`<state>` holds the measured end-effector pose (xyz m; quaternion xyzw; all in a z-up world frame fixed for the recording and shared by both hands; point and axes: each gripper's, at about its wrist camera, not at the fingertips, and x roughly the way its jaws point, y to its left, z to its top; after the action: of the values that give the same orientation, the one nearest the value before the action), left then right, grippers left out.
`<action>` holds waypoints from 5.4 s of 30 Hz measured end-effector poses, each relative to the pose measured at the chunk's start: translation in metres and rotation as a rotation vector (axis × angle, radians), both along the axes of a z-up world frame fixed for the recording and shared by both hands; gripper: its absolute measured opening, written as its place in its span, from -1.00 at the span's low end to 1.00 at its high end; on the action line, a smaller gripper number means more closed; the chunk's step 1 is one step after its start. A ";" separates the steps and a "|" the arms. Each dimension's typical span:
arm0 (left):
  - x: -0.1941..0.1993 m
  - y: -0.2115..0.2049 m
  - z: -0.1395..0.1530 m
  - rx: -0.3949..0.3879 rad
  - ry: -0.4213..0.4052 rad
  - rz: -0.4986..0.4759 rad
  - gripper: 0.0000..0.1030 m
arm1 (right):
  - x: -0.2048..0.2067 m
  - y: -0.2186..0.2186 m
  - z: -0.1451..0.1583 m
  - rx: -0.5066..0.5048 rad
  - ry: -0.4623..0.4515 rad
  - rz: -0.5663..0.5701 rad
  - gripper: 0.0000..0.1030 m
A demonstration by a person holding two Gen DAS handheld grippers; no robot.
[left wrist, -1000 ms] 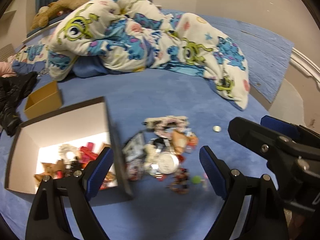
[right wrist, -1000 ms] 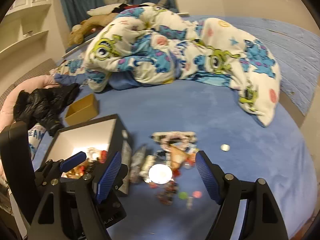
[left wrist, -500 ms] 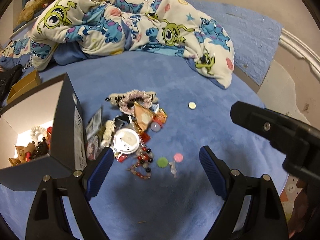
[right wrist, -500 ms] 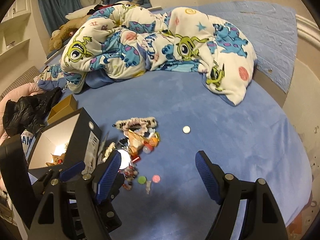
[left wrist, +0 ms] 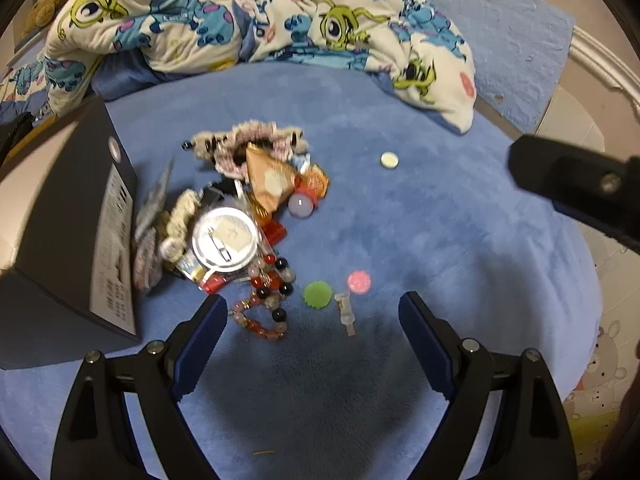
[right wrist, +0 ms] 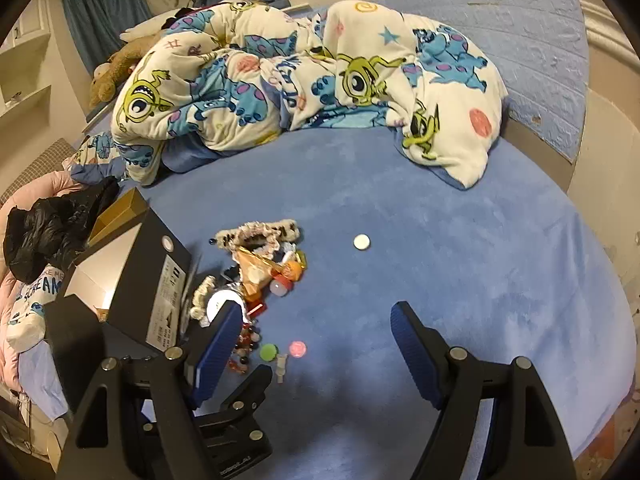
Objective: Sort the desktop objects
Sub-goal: 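Move both tools back to the pile, left tool toward the bead string, then grasp the bead string with the left tool while the right tool grasps the pink round item, then lift the bead string with the left tool while the right tool holds the pink item, then carry the bead string and pink item over the shoebox and open both tools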
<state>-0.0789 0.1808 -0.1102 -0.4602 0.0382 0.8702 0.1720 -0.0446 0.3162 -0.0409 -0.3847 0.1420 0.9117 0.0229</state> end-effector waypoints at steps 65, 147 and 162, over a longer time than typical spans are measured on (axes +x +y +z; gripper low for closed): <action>-0.002 -0.061 -0.010 -0.002 0.034 0.073 -0.68 | -0.042 -0.042 -0.111 0.059 -0.132 0.111 0.53; 0.004 -0.210 0.153 0.055 0.241 0.178 -0.84 | -0.063 -0.171 0.034 0.084 0.089 0.293 -0.65; 0.003 -0.279 0.134 0.002 0.216 0.303 -0.84 | -0.068 -0.295 0.034 0.071 0.081 0.466 -0.64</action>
<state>-0.0762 -0.0987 0.0240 -0.3645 -0.0139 0.9305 0.0344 -0.1123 0.0213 -0.0066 -0.3689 0.0184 0.9116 -0.1802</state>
